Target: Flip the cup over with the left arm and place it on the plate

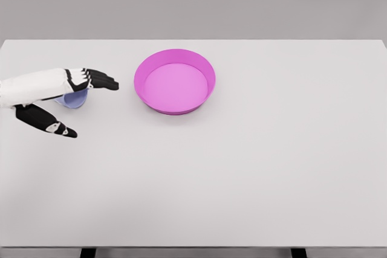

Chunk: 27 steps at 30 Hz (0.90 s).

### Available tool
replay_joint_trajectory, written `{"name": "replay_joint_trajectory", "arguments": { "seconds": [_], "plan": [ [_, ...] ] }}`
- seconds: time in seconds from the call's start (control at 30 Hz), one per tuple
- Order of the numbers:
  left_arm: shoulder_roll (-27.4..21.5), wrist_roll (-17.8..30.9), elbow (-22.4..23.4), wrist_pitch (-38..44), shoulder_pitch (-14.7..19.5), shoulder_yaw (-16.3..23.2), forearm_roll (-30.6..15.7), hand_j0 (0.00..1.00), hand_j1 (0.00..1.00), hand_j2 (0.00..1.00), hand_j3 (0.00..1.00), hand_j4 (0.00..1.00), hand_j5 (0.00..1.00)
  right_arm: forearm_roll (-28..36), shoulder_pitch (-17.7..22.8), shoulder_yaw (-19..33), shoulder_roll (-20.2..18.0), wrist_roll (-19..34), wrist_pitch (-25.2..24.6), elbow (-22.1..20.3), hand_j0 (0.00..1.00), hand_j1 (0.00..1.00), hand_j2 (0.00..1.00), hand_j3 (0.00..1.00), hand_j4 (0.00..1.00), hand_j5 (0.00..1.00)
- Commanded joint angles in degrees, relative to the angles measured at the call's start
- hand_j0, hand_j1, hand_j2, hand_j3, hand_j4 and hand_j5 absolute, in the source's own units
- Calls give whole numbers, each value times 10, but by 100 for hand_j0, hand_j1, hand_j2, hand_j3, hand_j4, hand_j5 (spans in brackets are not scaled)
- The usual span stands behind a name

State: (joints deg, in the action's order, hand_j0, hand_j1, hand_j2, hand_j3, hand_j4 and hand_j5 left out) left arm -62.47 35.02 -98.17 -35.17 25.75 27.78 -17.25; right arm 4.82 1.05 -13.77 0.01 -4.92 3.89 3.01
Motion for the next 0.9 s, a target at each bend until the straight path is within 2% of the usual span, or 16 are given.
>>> {"name": "replay_joint_trajectory", "arguments": {
  "seconds": [0.0, 0.03, 0.1, 0.13, 0.17, 0.2, 0.3, 0.4, 0.47, 0.57, 0.63, 0.7, 0.77, 0.87],
  "plan": [
    [2, 0, -4, 2, 0, 2, -4, 100, 100, 100, 100, 100, 100, 0, 0, 1, 0, 1, 0, 1, 100, 100, 100, 100, 100, 100],
    [3, 0, 14, 2, 4, 4, 0, 100, 100, 100, 100, 100, 100, 0, 0, 0, 0, 1, 0, 2, 100, 100, 100, 100, 100, 100],
    [12, 0, 146, 2, 67, 12, 23, 100, 100, 100, 100, 100, 100, 0, 2, 1, 0, 0, 0, 1, 100, 100, 100, 100, 100, 100],
    [20, 0, 163, 2, 84, 31, 24, 100, 100, 100, 100, 100, 100, 0, 2, 1, 0, 1, 0, -1, 100, 100, 100, 100, 100, 100],
    [24, 0, 159, 2, 92, 62, 25, 100, 100, 100, 100, 100, 100, 0, 2, 1, 0, 1, 0, -1, 100, 100, 100, 100, 100, 100],
    [40, 0, 162, 2, 94, 76, 27, 100, 100, 100, 100, 100, 100, 0, 2, 1, 0, 1, 0, 1, 100, 100, 100, 100, 100, 100],
    [45, 0, 168, 2, 94, 97, 52, 100, 100, 100, 100, 100, 100, 0, 2, 1, 0, 1, 0, 1, 100, 100, 100, 100, 100, 100],
    [41, 0, 191, 2, 98, 98, 56, 100, 100, 100, 100, 100, 100, 0, 2, 1, 0, 1, 0, 1, 100, 100, 100, 100, 100, 100],
    [41, 0, 228, 2, 111, 98, 85, 100, 100, 100, 100, 100, 100, 0, 2, 1, 0, 1, 0, 1, 100, 100, 100, 100, 100, 100],
    [43, 0, 251, 2, 118, 98, 97, 100, 100, 100, 100, 100, 100, 0, 2, 1, 0, 1, 0, 1, 100, 100, 100, 100, 100, 100],
    [45, 0, 275, 2, 138, 112, 133, 100, 100, 100, 100, 100, 100, 0, 2, 1, 0, 1, 0, 1, 100, 100, 100, 100, 100, 100],
    [56, 0, 288, 2, 159, 131, 136, 100, 100, 100, 100, 100, 100, 0, 2, 1, 0, 1, 0, 1, 100, 100, 100, 100, 100, 100],
    [70, 0, 315, 2, 164, 137, 140, 100, 100, 100, 100, 100, 100, 1, 2, 1, 0, 1, 0, 1, 100, 100, 100, 100, 100, 100],
    [94, 0, 353, 2, 181, 148, 169, 100, 100, 100, 100, 100, 100, 0, 2, 1, 0, 1, 0, 1, 100, 100, 100, 100, 100, 100]
  ]
}}
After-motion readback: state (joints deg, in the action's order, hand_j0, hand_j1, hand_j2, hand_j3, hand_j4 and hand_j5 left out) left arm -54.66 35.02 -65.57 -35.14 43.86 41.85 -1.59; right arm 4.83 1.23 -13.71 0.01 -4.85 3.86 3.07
